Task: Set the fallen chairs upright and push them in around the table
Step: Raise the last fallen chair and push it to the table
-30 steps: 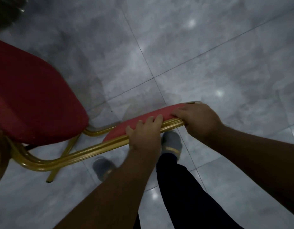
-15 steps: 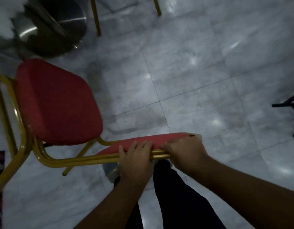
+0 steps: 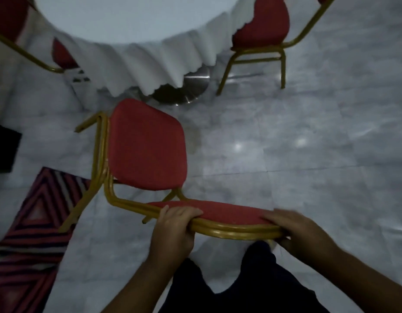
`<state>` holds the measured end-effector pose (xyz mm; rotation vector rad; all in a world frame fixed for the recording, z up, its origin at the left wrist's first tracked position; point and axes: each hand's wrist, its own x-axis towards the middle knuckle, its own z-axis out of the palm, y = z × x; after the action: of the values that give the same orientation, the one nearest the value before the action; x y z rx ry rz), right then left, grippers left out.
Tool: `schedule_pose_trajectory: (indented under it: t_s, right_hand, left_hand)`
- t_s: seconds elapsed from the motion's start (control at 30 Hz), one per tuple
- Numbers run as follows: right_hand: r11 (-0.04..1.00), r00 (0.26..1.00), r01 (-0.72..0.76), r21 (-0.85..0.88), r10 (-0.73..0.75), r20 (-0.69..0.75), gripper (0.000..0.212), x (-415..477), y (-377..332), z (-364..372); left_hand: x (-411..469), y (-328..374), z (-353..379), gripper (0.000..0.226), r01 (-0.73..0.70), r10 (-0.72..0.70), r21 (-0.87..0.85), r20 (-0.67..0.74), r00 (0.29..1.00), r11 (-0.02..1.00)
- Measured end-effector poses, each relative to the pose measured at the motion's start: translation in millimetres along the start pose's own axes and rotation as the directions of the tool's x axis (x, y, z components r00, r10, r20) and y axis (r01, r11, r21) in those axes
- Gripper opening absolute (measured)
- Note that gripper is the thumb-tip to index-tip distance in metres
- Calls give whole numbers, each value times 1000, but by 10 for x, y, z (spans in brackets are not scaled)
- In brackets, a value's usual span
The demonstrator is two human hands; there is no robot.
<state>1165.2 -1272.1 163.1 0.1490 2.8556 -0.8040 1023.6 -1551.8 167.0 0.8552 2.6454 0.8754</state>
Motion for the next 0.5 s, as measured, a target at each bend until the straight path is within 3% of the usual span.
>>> schedule_pose_trajectory:
  t_s: [0.1,0.23,0.4,0.5]
  right_hand:
    - [996,997,38,-78,-33,66,97,51,-618,116]
    - [971,987,155,-182,-146,64,83,210,-1460,142]
    - [922,950,311,-231,-301,81,61,449,-2302,179]
    - [925,936,351,-146,-347,54,40,589,-2682,286]
  left_hand:
    - [-356,-343,-365,50,49,-51,-45,-40,998,998]
    - [-730,-509,-962,34,38,-44,-76,-83,996,996]
    - [-1056,-449,-1539,54,18,-17,149,-11,1000,989]
    - [-1133,-359,-1636,40,-46,68,302,-64,996,952]
